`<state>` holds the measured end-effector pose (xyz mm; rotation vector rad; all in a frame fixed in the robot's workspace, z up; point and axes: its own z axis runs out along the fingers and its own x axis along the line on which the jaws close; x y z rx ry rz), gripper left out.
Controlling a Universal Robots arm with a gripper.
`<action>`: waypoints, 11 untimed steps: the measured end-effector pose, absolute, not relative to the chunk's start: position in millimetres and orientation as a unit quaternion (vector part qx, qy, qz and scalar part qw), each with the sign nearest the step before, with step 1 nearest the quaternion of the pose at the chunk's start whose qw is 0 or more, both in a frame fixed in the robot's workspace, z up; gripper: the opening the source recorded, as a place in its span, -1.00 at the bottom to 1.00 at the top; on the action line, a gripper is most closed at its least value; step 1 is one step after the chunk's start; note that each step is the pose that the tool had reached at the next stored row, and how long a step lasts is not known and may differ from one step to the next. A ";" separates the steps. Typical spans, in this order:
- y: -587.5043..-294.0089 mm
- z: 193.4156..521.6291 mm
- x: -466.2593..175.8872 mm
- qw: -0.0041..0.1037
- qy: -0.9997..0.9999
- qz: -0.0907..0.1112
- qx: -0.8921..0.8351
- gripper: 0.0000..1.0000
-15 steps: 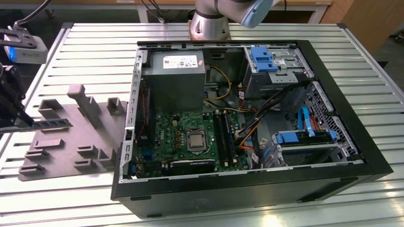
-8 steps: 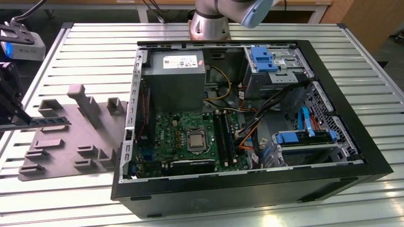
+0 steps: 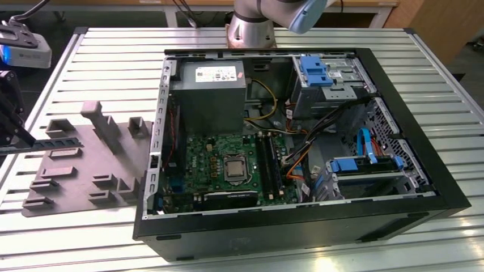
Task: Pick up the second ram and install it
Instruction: 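Pick up the second ram and move it above second insertion slot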
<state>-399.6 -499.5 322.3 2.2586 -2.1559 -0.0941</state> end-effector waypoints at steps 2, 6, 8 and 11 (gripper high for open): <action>-499.5 324.0 -399.6 0.009 -0.690 -0.030 0.723 -0.76; -499.4 327.6 -399.6 0.009 -0.690 -0.030 0.723 -0.76; -499.4 329.7 -399.6 0.009 -0.690 -0.030 0.723 -0.76; -499.4 333.6 -399.6 0.009 -0.690 -0.030 0.723 -0.76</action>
